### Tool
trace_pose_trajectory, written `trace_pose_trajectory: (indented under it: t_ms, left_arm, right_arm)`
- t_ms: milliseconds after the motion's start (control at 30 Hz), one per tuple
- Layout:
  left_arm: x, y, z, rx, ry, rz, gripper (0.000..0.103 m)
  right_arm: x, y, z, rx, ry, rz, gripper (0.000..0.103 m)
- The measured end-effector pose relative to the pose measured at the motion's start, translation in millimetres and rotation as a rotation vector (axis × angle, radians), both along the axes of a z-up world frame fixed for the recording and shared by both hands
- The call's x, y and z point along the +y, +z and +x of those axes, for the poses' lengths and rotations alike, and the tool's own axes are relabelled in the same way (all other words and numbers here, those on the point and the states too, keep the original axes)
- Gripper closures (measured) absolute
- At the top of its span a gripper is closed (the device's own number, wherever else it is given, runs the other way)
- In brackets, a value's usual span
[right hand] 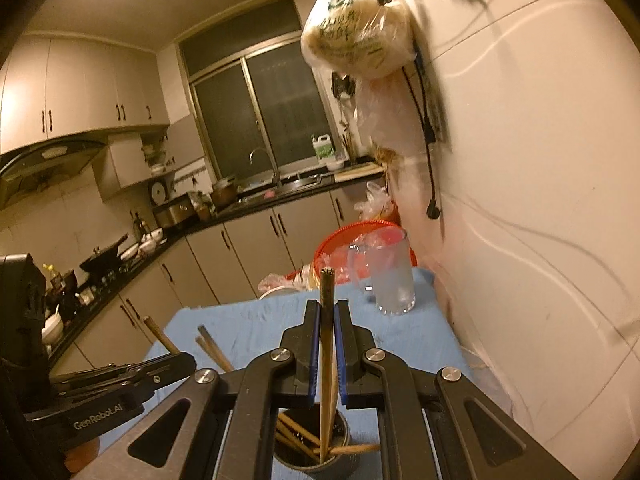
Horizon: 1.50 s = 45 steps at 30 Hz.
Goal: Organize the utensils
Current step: 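Open both tools to release the chopsticks into the holder, then move both open tools back to the remaining chopsticks on the towel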
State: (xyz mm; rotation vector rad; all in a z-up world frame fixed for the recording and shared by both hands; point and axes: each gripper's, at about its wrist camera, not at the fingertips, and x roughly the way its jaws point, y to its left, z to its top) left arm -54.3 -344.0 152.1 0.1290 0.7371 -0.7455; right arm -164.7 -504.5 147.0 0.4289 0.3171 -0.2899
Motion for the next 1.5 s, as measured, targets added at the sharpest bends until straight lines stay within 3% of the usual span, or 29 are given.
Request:
trace_pose_trajectory:
  t_ms: [267, 500, 733, 900, 967, 1167, 1500]
  left_arm:
    - [7.6, -8.4, -7.4, -0.005, 0.005, 0.015, 0.095]
    - [21.8, -0.2, -12.7, -0.004, 0.013, -0.005, 0.093]
    - [56.8, 13.4, -29.0, -0.018, 0.037, -0.052, 0.085]
    - [99.7, 9.4, -52.4, -0.05, 0.09, -0.05, 0.079]
    - [119.3, 1.1, -60.1, -0.064, 0.12, -0.029, 0.079]
    - [180.4, -41.1, -67.2, 0.006, 0.221, 0.032, 0.079]
    - [204.6, -118.9, -72.9, 0.036, 0.325, 0.21, 0.079]
  right_arm:
    - [8.1, -9.4, 5.6, 0.065, 0.038, 0.006, 0.094]
    - [9.6, 0.1, -9.7, 0.053, 0.018, 0.034, 0.093]
    - [29.3, 14.3, -50.8, 0.0, 0.018, 0.052, 0.092]
    - [68.0, 1.5, -69.1, 0.035, 0.081, 0.053, 0.091]
    - [89.3, -11.4, -72.2, 0.071, 0.113, 0.055, 0.091]
    - [134.1, -54.1, -67.6, 0.157, 0.216, 0.101, 0.091]
    - [186.4, -130.6, -46.3, 0.339, 0.295, 0.153, 0.091]
